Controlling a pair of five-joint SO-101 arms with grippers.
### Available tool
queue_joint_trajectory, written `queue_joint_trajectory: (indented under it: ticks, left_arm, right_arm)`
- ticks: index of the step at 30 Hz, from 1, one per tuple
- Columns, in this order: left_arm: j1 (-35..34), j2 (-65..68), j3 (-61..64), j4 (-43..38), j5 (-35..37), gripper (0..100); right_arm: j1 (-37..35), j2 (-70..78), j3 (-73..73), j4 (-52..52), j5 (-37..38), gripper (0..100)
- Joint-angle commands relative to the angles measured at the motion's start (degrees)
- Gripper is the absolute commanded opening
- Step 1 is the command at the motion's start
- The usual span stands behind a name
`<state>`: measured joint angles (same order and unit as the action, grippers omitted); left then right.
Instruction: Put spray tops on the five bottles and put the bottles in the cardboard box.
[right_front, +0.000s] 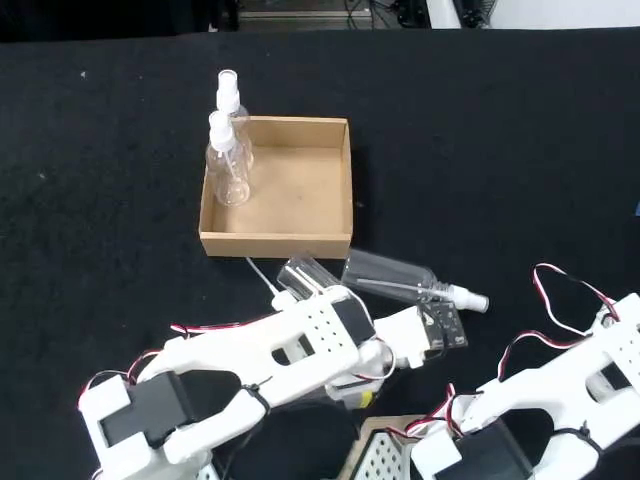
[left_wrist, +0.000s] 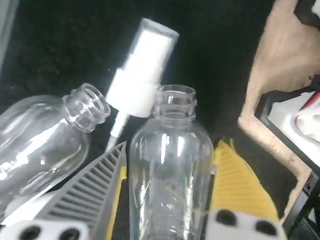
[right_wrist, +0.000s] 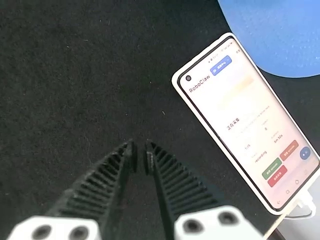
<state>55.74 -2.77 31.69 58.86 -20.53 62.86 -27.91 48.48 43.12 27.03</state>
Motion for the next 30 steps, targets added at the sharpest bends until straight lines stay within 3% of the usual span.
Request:
queue_joint_trajectory:
  ticks: [1,10,15,22,30]
  left_arm:
    - [0.6,-0.5,-2.9,3.5,-0.4,23]
    - [-8.6,-15.5,-3.8,18.5,-3.4,23]
    - [-19.7,-24.8,-3.8,30.2,-9.5,23]
    - [-42.8,-31.9,-3.8,40.0,-21.5,23]
    - [-78.5,-30.7,-3.8,38.5,-32.4,23]
  right_arm:
    - [0.7,0.0,-2.2,-1.7,0.4,1.5]
    - [0.6,0.0,-2.0,-1.7,0.4,1.5]
    - [0.6,0.0,-2.0,-1.1,0.4,1.5]
    - [-6.4,-0.4,-3.0,6.1,0.4,1.5]
    - [-18.9,-0.5,-7.0,17.8,0.3,1.2]
